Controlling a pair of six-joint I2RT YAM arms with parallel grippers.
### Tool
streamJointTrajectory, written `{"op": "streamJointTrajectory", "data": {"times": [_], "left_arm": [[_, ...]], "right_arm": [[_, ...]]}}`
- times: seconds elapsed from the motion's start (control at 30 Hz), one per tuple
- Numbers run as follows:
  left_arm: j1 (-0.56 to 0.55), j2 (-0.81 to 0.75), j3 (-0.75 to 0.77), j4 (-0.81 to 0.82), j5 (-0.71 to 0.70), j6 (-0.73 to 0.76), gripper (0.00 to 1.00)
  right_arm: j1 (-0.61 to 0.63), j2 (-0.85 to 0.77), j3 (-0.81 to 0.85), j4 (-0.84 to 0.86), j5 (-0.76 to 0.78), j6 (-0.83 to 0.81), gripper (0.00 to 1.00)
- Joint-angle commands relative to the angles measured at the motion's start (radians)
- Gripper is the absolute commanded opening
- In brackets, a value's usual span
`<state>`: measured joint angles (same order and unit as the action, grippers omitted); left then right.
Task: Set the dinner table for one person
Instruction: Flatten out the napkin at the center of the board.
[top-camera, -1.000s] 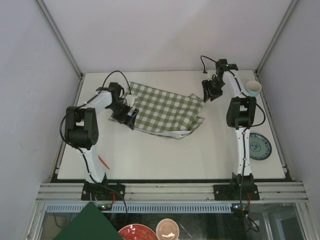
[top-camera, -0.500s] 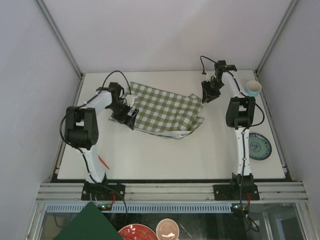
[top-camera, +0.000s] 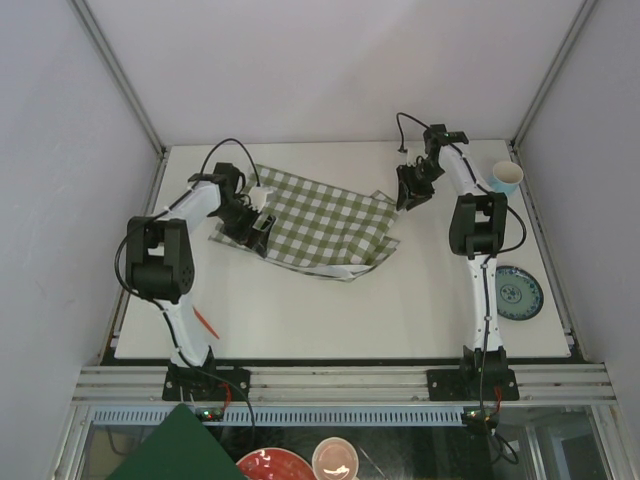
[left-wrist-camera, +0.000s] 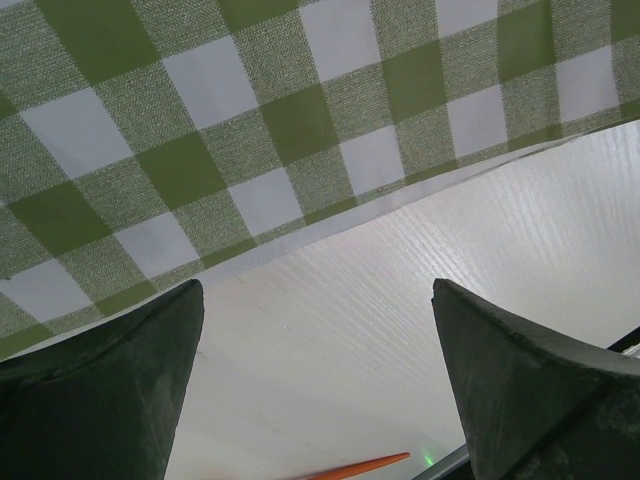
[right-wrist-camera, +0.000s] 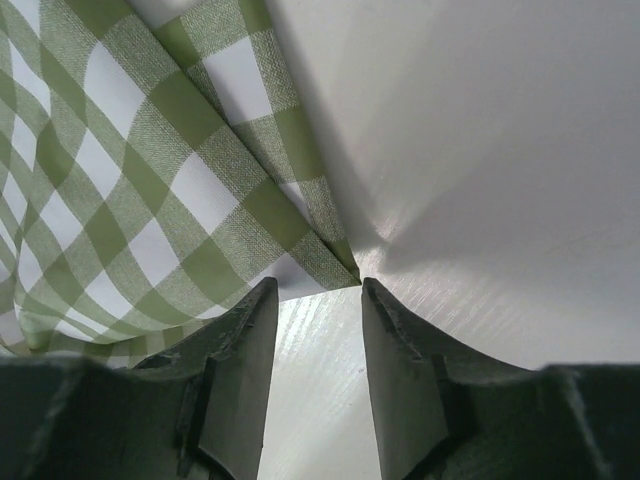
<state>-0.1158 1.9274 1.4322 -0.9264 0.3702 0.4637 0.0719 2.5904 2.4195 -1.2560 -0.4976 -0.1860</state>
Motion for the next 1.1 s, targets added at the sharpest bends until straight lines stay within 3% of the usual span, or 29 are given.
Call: {"op": "streamJointTrajectory", "data": {"times": [0.0,0.27,0.67,1.07], "left_arm": [[0.008,-0.073,-0.03,0.005,0.021,0.021,1.0],[0.012,-0.064,-0.026,0.007,0.028,0.018,1.0],[0.015,-0.064,-0.026,0.007,0.021,0.018,1.0],[0.02,-0.08,-0.031,0.015,0.024,0.017,1.0]], "right_arm": [[-0.002,-0.034,-0.023,-0.002,0.015,0.018,0.42],[-0.01,-0.042,-0.075,0.055,0.047,0.027,0.47],[0.012,-0.013,-0.023,0.063,-0.028,0.061,0.01],[-0.006,-0.21,-0.042,0.069,-0.252,0.184,0.0]]}}
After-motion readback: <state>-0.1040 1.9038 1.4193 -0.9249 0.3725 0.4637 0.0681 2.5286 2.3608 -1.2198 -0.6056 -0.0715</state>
